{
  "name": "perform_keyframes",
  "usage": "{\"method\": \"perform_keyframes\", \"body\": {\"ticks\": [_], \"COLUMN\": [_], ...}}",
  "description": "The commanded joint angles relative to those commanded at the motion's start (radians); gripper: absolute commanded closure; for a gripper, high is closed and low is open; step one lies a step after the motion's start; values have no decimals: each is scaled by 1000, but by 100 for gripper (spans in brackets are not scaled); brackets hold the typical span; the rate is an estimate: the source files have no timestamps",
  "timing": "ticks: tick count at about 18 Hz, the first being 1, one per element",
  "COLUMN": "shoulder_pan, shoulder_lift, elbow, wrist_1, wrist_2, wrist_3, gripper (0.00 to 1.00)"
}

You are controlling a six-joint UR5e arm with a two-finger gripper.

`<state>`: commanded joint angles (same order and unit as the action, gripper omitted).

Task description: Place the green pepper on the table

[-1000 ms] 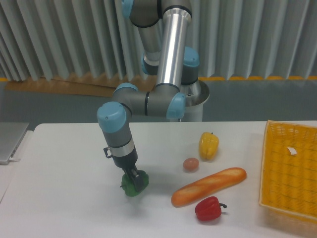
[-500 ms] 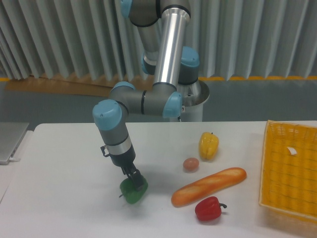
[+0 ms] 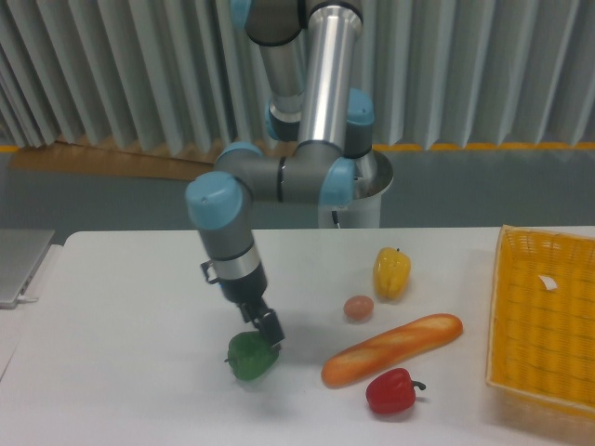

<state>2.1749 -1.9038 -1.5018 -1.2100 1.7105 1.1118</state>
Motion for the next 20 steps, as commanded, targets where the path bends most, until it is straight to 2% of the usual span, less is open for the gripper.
{"method": "perform_keyframes", "body": {"ticks": [4,6,9,11,13,16,20], "shoulder_pan": [98,144,177,223,244,232,209], "shoulder_lift": [32,49,51,57,78,86,75], "elbow": [3,17,28,31,26,17,37], "wrist_1": [-68,-121,-161,-186,-197,-189,-178], "wrist_2": [1,0,-18,-162,-305,-319,-304], "wrist_3": [106,202,373,491,507,493,333], "gripper": [0,0,0,0,0,0,0]}}
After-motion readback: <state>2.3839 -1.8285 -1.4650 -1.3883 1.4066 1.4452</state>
